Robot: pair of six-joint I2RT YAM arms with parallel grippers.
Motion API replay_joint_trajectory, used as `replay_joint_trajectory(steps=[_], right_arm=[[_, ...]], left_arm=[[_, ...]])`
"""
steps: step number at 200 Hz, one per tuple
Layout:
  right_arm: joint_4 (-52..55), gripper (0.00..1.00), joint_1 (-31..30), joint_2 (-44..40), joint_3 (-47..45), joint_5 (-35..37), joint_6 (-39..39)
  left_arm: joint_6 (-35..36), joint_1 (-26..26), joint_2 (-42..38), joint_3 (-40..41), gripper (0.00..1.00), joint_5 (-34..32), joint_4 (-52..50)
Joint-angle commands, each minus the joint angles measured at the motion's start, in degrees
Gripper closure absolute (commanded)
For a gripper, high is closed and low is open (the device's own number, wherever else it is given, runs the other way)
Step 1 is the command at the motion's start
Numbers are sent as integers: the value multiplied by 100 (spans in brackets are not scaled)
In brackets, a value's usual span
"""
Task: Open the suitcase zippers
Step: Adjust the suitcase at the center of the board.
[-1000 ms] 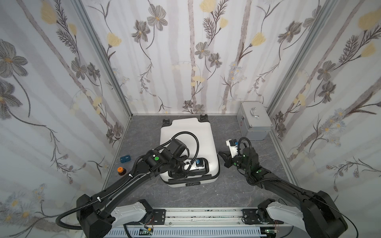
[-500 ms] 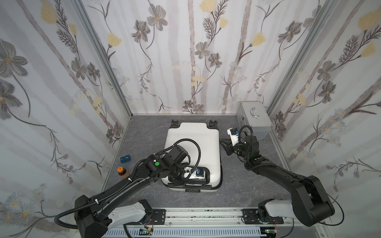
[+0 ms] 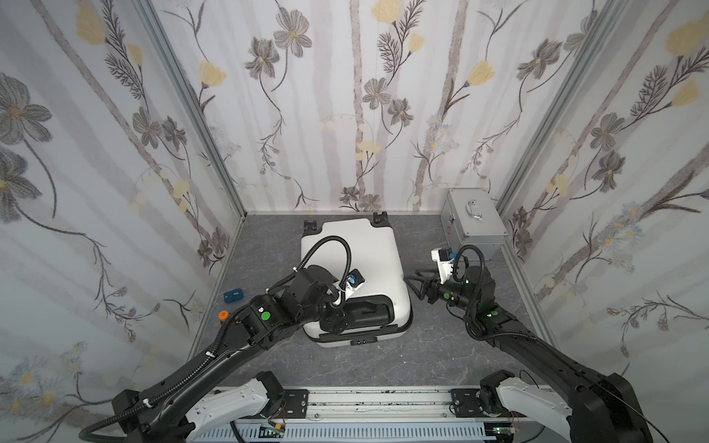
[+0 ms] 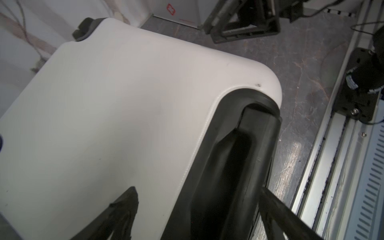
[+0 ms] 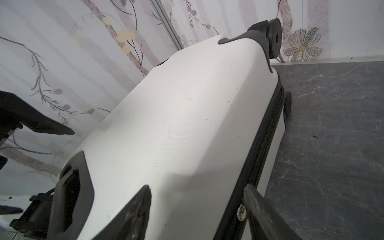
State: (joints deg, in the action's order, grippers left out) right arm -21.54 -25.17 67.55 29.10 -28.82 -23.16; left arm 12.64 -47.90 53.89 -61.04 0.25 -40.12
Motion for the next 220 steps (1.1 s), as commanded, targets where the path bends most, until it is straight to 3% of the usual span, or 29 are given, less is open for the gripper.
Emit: replay_joint_trajectory(steps=[1,28,67,86,156,220], right_arm=[[-65,26,-152,-355,-169,-99,-747],[258,24,-455,-702,-211,-117,-838],[365,23,-925,-901,-327,-71,-1109],[314,24,-1188,-895,-370,-62,-1161],[186,27,-1863,-651,-336,167,-948],[-145,32,-2910,-218,-169,1004,-682]], left_arm=[[-1809,320,-141,-137,8,-1424,-112],[-2475,1310,92,-484,13,-1075,-810],[-2801,2059,494,-623,9,-609,-878],[-2820,2339,598,-521,12,-237,-681],[-2586,2513,1472,-357,16,298,-118],[-2425,2514,2382,-422,18,795,559]])
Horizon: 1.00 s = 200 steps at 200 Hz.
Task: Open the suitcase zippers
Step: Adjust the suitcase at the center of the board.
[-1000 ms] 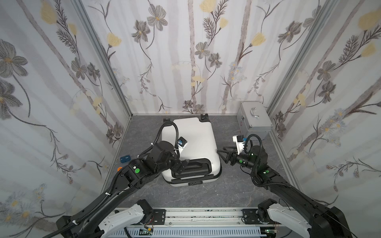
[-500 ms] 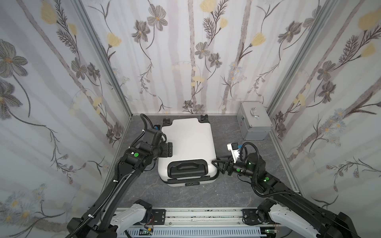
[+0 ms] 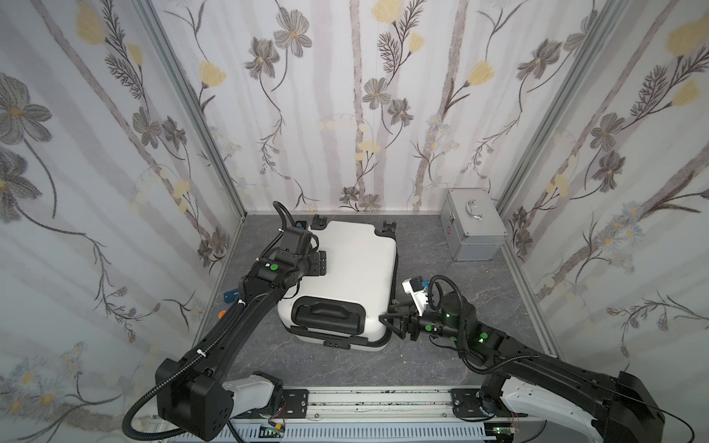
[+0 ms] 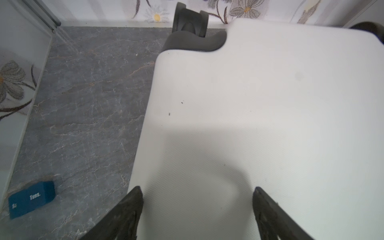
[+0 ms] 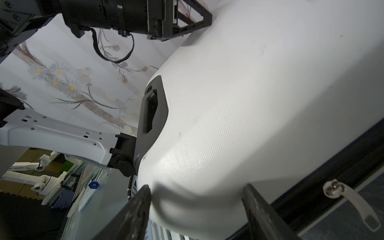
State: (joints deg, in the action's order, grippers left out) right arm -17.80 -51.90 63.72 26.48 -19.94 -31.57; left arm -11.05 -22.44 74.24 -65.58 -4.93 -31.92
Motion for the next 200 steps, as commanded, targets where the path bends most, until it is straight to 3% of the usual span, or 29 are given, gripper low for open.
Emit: replay_joint_trajectory(steps=[1,52,105,155,200], right_arm=[[-525,32,-248,179,98,133,164],[-730,32,-741,812,503,878,420],[-1144,30,-860,1509,927,1303,672],[-873,29,-848,1012,748,1591,1299],[-844,32,-848,116,-313,2205,1783]], left_arm=[[-55,-32,364,30,18,1329,-244],[-29,-111,1077,-321,21,1675,128],[-69,-306,1568,-1145,19,1452,-163],[-538,120,523,-1335,18,782,-1060],[-1384,620,-568,-1328,18,190,-3026]])
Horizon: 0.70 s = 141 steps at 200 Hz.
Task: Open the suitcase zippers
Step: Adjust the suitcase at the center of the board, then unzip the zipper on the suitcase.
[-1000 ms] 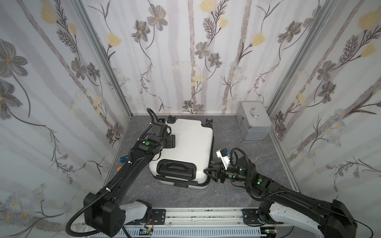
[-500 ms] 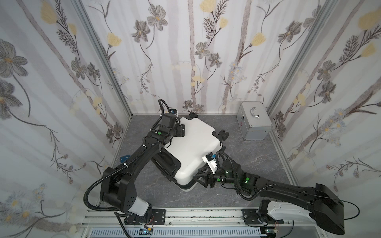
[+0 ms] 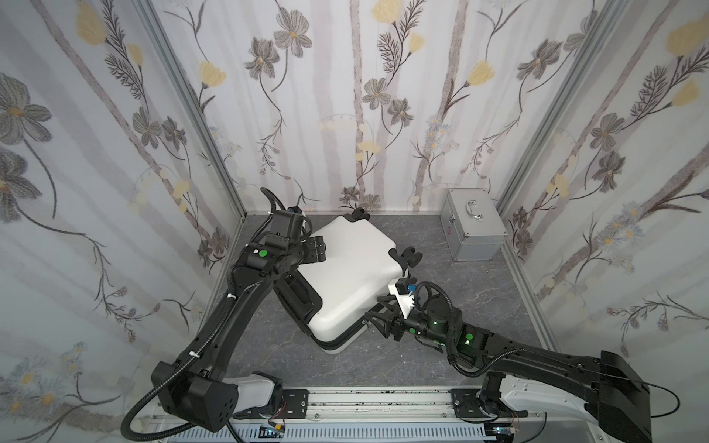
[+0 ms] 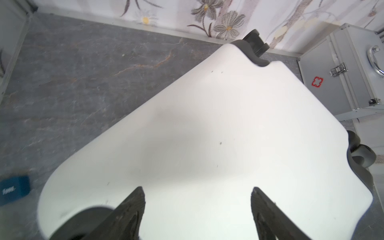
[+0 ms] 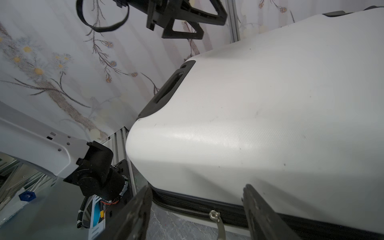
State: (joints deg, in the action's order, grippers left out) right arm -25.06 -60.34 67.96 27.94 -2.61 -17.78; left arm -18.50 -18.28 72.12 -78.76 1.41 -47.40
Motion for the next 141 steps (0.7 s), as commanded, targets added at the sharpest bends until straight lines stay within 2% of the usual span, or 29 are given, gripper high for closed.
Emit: replay_joint_trajectory(steps=[1,33,80,102,141], right_arm=[[-125,32,-4,-322,-489,477,410],[-285,34,-4,-685,-980,560,495],[-722,35,-10,-669,-1221,359,427],[-1002,36,-7,-579,-1364,291,426],[-1721,42,-154,-315,-1732,-139,911]], left_arm=[[-656,212,-374,-4,18,-450,-1520],[-1139,469,-828,330,18,-396,-2116],[-1472,825,-1120,938,19,-105,-2109],[-1497,895,-1138,1199,21,82,-1755],[-1632,915,-997,1553,24,443,-1058]])
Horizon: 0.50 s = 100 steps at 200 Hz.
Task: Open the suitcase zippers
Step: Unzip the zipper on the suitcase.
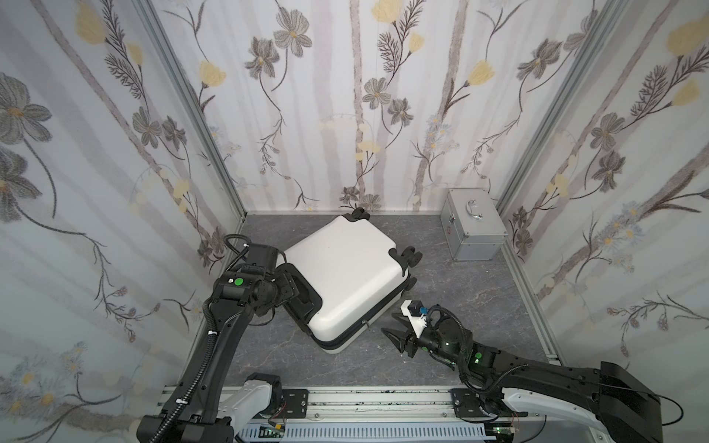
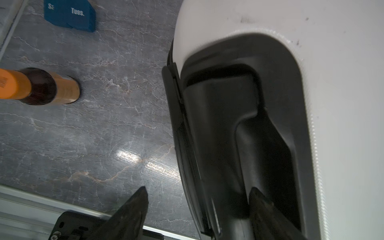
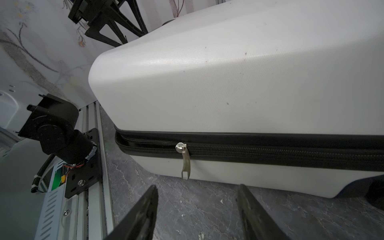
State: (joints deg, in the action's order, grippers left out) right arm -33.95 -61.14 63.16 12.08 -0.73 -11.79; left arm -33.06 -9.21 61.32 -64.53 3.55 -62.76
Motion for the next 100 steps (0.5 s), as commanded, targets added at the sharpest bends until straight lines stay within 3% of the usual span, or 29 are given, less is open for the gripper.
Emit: replay_joint_trajectory(steps=[1,58,100], right_arm=[[-841,41,-77,173,-149,-342,310],[-2080,50,-108,1201,-145,-831,-125],[-2287,52,-108,1799,122,-782,-293]], left_arm=[[-175,8,87,132,24,231,490],[-122,15,196,376,29,251,765],[-140,17,258,498,29,333,918]])
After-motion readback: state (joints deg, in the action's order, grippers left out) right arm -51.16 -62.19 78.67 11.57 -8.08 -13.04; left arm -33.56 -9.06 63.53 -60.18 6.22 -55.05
